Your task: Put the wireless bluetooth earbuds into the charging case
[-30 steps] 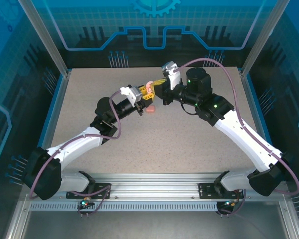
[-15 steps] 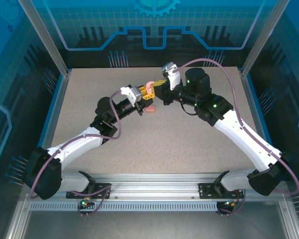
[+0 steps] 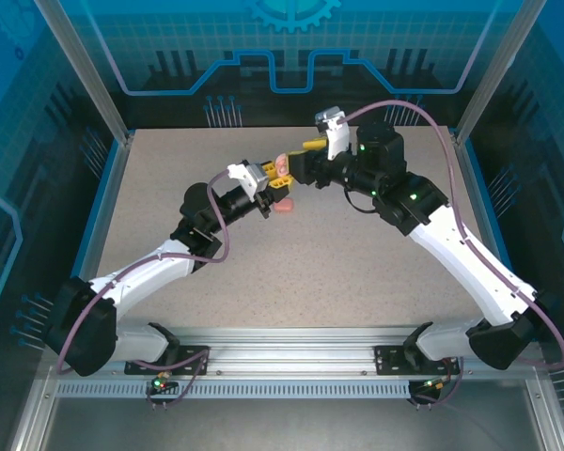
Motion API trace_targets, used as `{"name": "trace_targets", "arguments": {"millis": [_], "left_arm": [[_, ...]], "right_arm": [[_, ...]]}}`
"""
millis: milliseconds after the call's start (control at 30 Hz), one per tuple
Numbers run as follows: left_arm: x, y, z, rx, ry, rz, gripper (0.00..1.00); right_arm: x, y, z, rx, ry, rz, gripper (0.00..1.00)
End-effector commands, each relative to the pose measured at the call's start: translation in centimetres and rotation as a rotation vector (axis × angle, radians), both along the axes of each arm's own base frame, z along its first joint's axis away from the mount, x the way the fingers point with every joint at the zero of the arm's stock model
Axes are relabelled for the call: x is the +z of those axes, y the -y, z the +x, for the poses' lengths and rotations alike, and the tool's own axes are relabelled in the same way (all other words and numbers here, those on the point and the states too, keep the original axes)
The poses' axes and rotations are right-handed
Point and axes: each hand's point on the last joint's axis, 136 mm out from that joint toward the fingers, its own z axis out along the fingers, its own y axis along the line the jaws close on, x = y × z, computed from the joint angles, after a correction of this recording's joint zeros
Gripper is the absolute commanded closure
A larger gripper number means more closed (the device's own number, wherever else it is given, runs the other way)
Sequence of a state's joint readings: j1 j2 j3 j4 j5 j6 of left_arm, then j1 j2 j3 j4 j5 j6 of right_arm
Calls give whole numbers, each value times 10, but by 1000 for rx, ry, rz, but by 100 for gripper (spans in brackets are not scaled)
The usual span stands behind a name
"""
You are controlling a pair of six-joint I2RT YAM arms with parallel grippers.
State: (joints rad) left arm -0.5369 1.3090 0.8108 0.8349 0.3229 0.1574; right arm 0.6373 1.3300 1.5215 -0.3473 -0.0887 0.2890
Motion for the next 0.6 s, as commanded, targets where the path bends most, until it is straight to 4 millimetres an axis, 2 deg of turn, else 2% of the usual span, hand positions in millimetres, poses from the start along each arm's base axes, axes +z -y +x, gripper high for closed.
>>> {"name": "trace_targets", "arguments": {"millis": [0, 100, 200, 467, 567], "left_arm": [[13, 3, -4, -19, 39, -17, 100], [10, 4, -3, -25, 31, -15, 100], [7, 5, -5, -33, 25, -10, 100], [-1, 9, -8, -65, 0, 3, 100], [-4, 11, -7, -65, -11, 4, 100]], "right_arm": [[40, 25, -3, -69, 30, 84, 45], [31, 33, 10, -116, -18, 43, 46], [18, 33, 26, -141, -92, -23, 46], [-16, 8, 65, -128, -251, -163, 48], [-30, -2, 74, -115, -286, -190, 49]]}}
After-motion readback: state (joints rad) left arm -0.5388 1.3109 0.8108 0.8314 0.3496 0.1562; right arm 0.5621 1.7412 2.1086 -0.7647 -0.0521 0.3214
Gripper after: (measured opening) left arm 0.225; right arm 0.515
